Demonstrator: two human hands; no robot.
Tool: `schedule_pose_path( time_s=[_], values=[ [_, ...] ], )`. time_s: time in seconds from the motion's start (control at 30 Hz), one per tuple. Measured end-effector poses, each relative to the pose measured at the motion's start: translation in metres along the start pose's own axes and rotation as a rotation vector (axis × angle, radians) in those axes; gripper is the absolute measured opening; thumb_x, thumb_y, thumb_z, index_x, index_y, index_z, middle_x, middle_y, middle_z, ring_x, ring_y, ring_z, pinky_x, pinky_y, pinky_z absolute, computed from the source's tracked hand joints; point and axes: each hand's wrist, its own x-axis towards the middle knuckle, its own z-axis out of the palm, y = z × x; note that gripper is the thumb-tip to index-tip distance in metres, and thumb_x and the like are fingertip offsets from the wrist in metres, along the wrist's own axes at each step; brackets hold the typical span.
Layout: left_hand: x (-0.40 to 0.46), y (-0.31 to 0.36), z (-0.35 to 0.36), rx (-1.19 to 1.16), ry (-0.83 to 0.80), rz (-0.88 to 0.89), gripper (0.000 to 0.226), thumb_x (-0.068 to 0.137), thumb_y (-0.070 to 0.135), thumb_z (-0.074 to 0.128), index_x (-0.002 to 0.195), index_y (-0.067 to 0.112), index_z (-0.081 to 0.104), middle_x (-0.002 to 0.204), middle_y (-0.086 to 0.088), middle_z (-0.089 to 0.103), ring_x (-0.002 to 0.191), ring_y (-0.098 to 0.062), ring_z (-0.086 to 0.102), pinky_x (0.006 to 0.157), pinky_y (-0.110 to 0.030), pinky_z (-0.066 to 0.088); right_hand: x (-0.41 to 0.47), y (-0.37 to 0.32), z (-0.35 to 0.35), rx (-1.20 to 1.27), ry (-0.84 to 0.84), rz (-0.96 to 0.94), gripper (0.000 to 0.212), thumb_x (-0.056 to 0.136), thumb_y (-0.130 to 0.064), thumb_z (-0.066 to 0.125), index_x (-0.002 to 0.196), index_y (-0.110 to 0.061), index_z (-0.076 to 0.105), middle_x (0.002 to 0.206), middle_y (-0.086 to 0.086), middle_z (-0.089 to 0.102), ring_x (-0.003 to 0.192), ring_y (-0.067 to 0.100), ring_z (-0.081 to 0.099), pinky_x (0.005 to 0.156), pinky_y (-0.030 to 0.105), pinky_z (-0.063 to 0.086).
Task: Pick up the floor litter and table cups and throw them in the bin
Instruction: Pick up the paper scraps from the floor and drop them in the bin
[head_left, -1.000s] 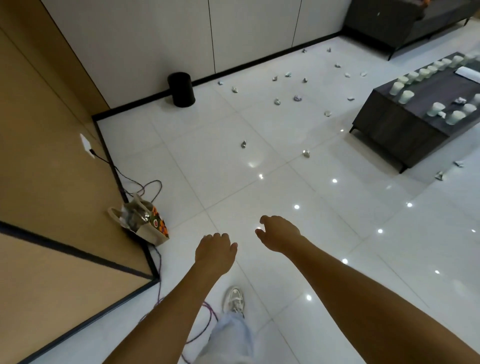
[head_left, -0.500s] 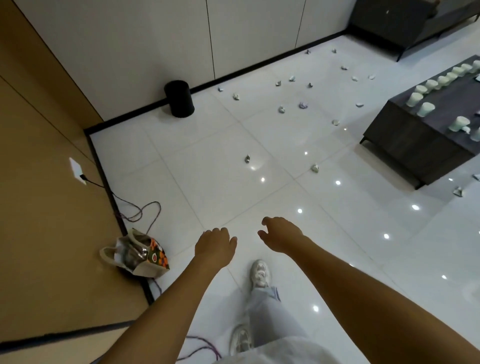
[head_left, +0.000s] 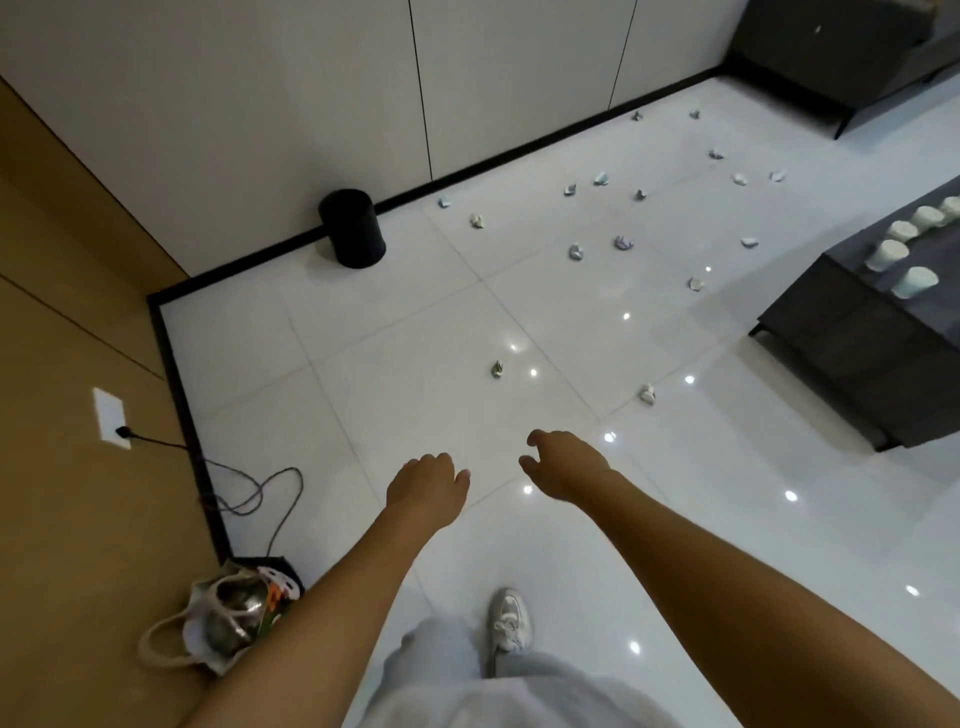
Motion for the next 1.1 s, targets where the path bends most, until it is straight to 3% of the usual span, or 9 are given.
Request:
schedule_pose_path(
  time_s=[0.33, 0.7, 1.1],
  values=[
    [0.125, -0.012, -0.07, -0.027, -0.036, -0.002, 0.048, 0.1, 0.044, 0.03, 0.122, 0.008, 0.052, 0.123, -0.01, 0.058, 0.114, -0.027, 0.053, 0.088, -0.034, 0.045, 0.127, -0.008, -0.057, 0.01, -0.051, 0.029, 0.042, 0.099, -0.037, 0.041, 0.134, -0.014, 0.046, 0.124, 0.008, 0.057, 0.117, 0.026, 0.053, 0.092, 0.038, 0.048],
    [0.292, -0.075, -0.198, -0.018, -0.006, 0.005, 0.046, 0.1, 0.044, 0.029, 0.117, 0.008, 0.053, 0.117, -0.008, 0.059, 0.109, -0.026, 0.054, 0.082, -0.035, 0.046, 0.31, -0.1, -0.154, 0.052, -0.029, 0.02, 0.042, 0.099, -0.036, 0.04, 0.136, -0.016, 0.045, 0.128, 0.007, 0.055, 0.114, 0.025, 0.055, 0.087, 0.034, 0.047],
    [0.458, -0.09, -0.299, -0.03, -0.041, 0.01, 0.049, 0.1, 0.043, 0.03, 0.128, 0.008, 0.049, 0.13, -0.01, 0.054, 0.118, -0.027, 0.05, 0.093, -0.037, 0.046, 0.478, -0.125, -0.236, 0.056, -0.045, 0.019, 0.045, 0.099, -0.038, 0.041, 0.139, -0.016, 0.042, 0.128, 0.007, 0.057, 0.119, 0.025, 0.052, 0.088, 0.035, 0.046]
  ],
)
